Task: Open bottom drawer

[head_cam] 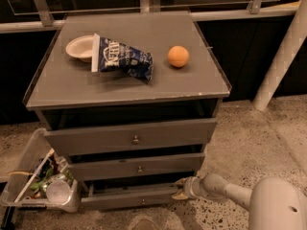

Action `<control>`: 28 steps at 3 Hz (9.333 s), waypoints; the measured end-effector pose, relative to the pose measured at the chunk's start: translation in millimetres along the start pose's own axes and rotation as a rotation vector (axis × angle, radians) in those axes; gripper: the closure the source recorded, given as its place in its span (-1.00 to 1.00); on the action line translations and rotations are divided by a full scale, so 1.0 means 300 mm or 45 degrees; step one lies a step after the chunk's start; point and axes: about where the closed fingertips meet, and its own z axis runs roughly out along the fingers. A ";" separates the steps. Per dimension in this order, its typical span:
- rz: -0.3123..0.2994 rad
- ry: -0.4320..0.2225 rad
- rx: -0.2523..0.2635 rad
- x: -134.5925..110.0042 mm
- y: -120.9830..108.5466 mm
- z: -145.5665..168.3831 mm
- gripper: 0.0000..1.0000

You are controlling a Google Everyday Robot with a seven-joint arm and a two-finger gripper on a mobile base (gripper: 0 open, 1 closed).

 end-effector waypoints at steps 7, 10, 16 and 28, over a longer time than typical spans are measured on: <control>0.014 -0.062 -0.099 0.083 0.109 -0.006 0.21; 0.009 -0.062 -0.112 0.085 0.126 -0.030 0.65; -0.093 -0.137 -0.203 0.106 0.333 -0.079 0.20; -0.134 -0.173 -0.212 0.140 0.434 -0.157 -0.75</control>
Offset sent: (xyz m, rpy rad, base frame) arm 0.0000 0.0001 -0.0001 0.0001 0.0001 0.0002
